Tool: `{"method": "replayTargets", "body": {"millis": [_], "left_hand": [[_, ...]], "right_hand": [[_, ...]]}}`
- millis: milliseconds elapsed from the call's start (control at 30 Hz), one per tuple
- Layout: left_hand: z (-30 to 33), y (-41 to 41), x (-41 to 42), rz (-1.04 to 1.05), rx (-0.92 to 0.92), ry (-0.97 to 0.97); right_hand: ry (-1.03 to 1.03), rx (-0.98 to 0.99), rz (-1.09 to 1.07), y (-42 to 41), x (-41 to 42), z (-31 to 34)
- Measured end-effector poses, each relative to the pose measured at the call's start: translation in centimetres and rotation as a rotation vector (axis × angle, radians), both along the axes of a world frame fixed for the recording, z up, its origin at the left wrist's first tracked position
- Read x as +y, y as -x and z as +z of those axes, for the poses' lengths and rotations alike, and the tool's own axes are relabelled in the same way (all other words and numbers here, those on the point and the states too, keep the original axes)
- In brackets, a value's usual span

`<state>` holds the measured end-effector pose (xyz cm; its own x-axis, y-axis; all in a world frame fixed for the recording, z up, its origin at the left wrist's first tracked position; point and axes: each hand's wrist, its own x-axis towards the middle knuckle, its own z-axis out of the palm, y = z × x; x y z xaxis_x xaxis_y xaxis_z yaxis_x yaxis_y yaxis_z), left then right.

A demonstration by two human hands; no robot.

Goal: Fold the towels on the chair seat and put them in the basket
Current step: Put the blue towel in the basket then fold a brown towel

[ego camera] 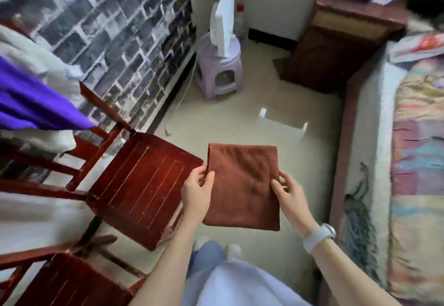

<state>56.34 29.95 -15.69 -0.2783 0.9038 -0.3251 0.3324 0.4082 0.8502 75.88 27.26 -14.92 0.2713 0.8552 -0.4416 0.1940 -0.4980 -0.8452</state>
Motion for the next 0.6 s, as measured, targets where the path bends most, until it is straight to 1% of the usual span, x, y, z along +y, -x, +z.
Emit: {"method": "replayTargets", "body": {"millis": [167, 333, 467, 600], "left_hand": [[2.0, -7.1, 9.6, -0.179, -0.028, -0.047], [2.5, -13.2, 20.9, -0.233, -0.027, -0.082], [3.0, -17.7, 30.5, -0.289, -0.071, -0.07], [4.2, -22.7, 38.9, -0.347, -0.103, -0.064]], "right_hand": [[-0.07, -0.028, -0.154, -6.4, 6.0, 2.2], [-0.145, -0.039, -0.248, -11.4, 16.3, 3.0], [-0.15, -0.05, -0.307, -15.4, 25.7, 4.2], [-0.147, -0.062, -0.332, -20.2, 32.9, 5.4]]}}
